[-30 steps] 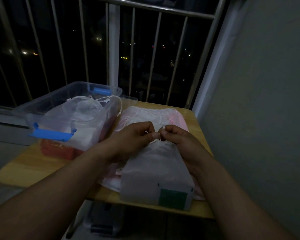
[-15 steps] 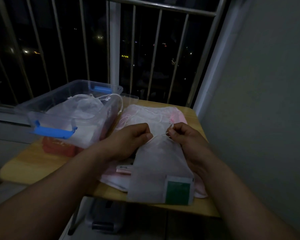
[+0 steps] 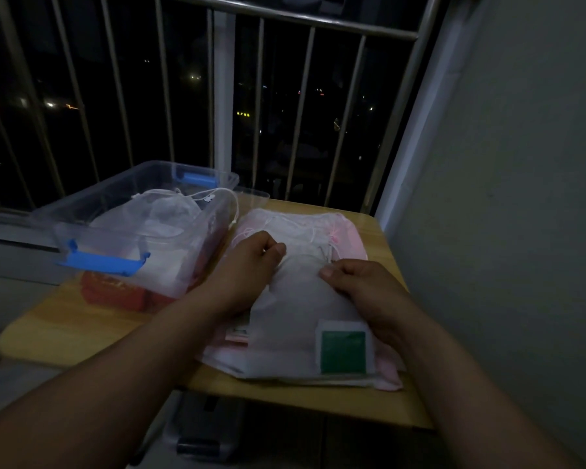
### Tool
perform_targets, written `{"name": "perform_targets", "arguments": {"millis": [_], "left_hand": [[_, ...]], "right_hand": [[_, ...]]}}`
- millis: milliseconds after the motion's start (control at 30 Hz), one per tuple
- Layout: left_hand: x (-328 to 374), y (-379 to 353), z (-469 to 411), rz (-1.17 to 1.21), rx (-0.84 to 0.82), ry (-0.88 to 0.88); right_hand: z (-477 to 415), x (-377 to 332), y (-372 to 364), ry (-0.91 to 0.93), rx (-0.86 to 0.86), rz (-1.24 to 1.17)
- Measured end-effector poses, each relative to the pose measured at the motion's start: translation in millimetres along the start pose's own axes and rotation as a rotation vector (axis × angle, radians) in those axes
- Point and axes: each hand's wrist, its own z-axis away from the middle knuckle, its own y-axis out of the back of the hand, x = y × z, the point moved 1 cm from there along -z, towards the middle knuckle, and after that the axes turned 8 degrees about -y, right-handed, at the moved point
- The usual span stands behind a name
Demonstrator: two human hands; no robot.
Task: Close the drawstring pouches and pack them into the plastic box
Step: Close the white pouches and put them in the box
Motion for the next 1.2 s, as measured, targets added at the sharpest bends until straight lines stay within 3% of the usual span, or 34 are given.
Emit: {"name": "perform_targets", "arguments": {"millis": [167, 333, 467, 533, 800, 900, 967, 1100, 1200], "left_hand": [[10.8, -0.9, 6.9, 0.611, -0.171, 0.266], [12.3, -1.2, 9.1, 0.621, -0.147, 0.206], [10.6, -0.7, 7.6, 0.63, -0.112, 0.201], [9.1, -1.2, 6.2, 0.583, -0.093, 0.197], [12.9, 7.5, 5.3, 0.636, 0.002, 0.222], [12.9, 9.4, 8.0, 0.727, -0.038, 0.33], [11.6, 8.2, 10.9, 0.658, -0.09, 0.342], [10.4, 6.1, 16.7, 0.597, 0.015, 0.333], [11.0, 5.0, 18.3, 0.773, 0.123, 0.409]], "right_hand": [[-1.0, -3.4, 1.1, 0.041, 0.101, 0.001], [2.6, -7.4, -0.4, 0.043, 0.019, -0.003], [-2.4, -5.8, -8.5, -0.218, -0.139, -0.546], [-3.4, -6.8, -10.7, -0.287, -0.165, -0.64], [-2.0, -4.4, -0.6, -0.033, -0.074, -0.253], [-2.6, -2.4, -2.2, -0.016, 0.048, -0.227], [-1.4, -1.4, 0.0, -0.039, 0.066, -0.235], [12.2, 1.6, 1.3, -0.068, -0.022, -0.187], [12.2, -9.5, 5.8, -0.03, 0.035, -0.212]]}}
